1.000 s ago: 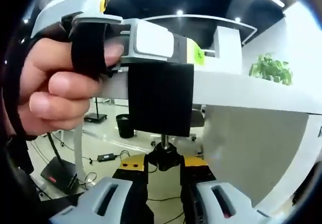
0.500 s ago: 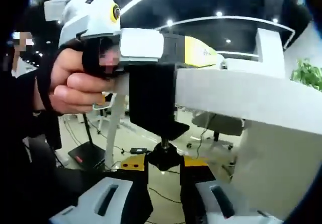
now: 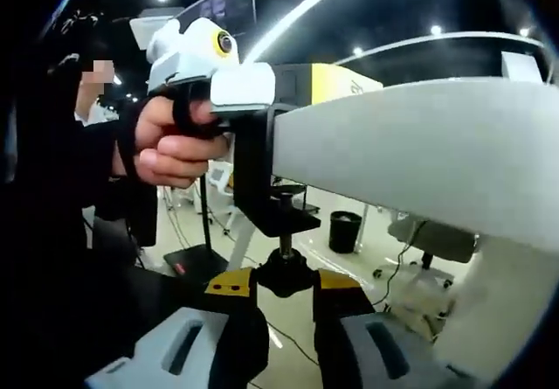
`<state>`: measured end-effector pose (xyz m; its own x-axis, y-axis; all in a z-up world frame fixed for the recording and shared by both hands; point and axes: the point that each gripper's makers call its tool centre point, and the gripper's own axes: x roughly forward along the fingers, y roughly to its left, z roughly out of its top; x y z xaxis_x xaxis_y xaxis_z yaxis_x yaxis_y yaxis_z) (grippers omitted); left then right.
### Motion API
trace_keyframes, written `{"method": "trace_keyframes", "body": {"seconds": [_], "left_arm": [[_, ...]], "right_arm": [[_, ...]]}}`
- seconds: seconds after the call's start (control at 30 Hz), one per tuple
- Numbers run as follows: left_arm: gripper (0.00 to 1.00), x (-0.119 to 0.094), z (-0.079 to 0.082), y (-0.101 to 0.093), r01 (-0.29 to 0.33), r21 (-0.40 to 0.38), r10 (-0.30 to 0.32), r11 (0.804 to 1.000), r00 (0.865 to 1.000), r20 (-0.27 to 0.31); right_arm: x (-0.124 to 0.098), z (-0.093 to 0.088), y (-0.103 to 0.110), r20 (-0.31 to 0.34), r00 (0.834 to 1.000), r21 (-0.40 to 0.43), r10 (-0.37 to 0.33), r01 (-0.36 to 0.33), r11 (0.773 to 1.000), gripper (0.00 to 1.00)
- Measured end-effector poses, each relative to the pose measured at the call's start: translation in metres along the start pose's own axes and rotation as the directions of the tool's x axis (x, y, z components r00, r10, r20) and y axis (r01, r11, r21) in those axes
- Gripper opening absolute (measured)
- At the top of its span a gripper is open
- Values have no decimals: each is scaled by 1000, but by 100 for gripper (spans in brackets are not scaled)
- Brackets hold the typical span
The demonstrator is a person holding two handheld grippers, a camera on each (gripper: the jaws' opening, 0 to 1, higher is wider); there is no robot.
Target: Clamp the fixed fixture on the desktop, loosen the retaining clip, secure it to the edge of the desk, and tighten the retaining clip.
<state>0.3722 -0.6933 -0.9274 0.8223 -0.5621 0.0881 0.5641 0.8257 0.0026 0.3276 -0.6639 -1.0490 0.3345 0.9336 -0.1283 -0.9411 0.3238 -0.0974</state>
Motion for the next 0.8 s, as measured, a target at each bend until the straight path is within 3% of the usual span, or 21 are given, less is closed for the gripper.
{"method": "trace_keyframes", "body": {"seconds": [0.1, 0.17, 0.27, 0.33, 0.43, 0.5, 0.6, 0.8], "left_arm": [[1, 0, 0, 1, -9, 3, 9, 1000, 1000, 0], [1, 0, 0, 1, -9, -1, 9, 1000, 1000, -2], [1, 0, 0, 0, -4, -1, 4, 1000, 1000, -2], [1, 0, 0, -1, 1, -1, -1, 1000, 1000, -1], [1, 0, 0, -2, 7, 0, -7, 1000, 1000, 0], [1, 0, 0, -2, 10, 2, -10, 1000, 1000, 1], [1, 0, 1, -3, 14, 2, -14, 1000, 1000, 2], [1, -1, 1, -3, 18, 3, -18, 1000, 1000, 3]], "right_arm": [[-6, 7, -3, 20, 996, -32, -85, 86, 996, 26], [-14, 15, -5, 54, 988, 19, -143, 142, 990, 31], [-24, 14, -5, 12, 970, 4, -244, 244, 970, 43], [-27, 16, 1, 7, 951, 43, -310, 310, 950, 47], [-23, 15, 8, -15, 905, 75, -425, 425, 902, 51], [-20, 8, 6, -53, 853, 101, -519, 522, 847, 52], [-18, 6, 6, -58, 778, 127, -625, 627, 769, 52], [-7, 2, 1, -79, 731, 148, -677, 681, 718, 50]]}}
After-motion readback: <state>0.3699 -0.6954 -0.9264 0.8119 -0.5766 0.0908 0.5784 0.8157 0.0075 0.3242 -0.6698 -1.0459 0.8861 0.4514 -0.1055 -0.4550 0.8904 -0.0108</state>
